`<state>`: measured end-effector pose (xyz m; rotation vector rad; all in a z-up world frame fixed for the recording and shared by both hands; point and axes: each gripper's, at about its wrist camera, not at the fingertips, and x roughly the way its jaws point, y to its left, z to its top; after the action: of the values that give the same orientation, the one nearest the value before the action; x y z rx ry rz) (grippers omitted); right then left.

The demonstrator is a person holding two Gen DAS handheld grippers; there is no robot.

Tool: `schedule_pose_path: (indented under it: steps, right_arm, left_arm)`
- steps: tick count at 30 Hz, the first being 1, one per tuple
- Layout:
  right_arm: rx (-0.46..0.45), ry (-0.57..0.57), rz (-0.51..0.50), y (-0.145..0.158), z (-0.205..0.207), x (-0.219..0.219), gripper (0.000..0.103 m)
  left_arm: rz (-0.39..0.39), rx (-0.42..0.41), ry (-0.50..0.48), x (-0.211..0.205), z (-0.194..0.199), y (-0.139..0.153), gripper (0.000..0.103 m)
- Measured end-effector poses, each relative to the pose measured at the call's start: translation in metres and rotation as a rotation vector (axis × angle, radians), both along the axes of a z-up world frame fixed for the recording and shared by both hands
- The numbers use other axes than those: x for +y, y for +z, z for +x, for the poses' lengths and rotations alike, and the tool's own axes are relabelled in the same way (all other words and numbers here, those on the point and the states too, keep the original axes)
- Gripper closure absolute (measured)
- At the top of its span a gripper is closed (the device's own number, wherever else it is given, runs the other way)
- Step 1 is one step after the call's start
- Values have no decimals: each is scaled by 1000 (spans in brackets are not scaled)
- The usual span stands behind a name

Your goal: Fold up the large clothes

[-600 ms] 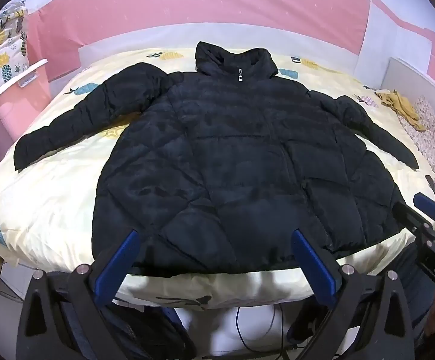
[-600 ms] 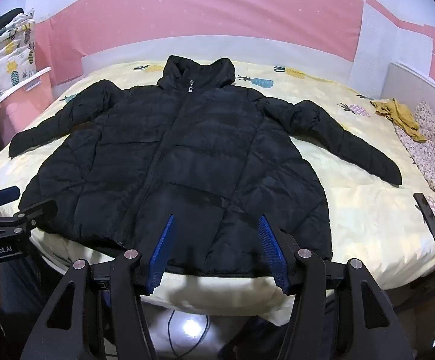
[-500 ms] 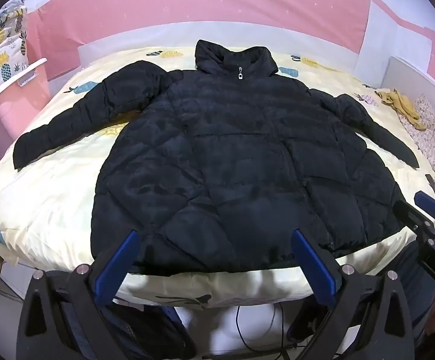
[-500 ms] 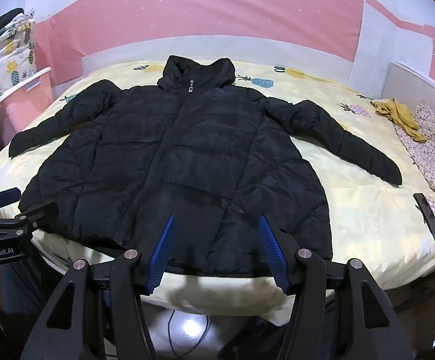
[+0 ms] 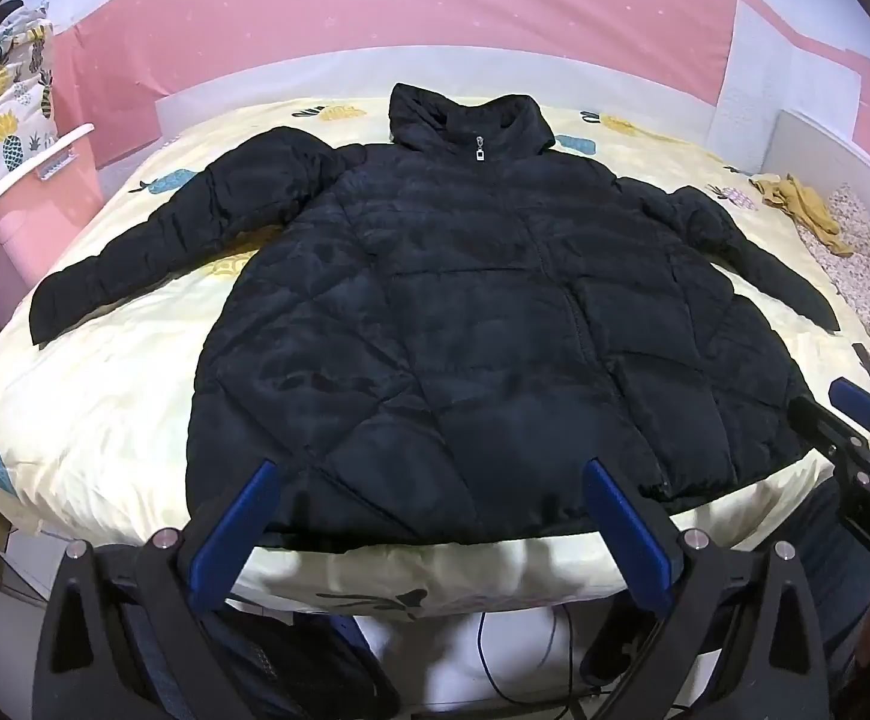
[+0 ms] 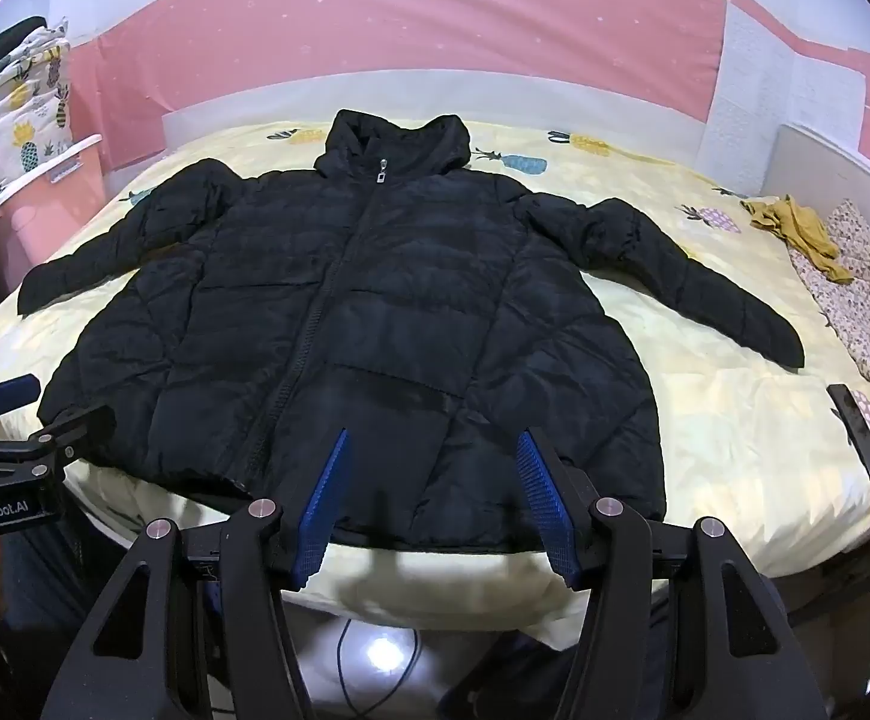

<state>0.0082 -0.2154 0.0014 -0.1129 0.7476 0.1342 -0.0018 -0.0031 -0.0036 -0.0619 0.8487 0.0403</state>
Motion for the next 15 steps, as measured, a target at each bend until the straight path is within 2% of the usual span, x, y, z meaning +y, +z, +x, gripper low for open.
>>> schedule_pose_path:
  steps: [15]
  right_arm:
    - [2, 1, 1, -1, 0, 0, 45]
  left_arm:
    - [-6, 10, -7, -3, -2, -2, 1]
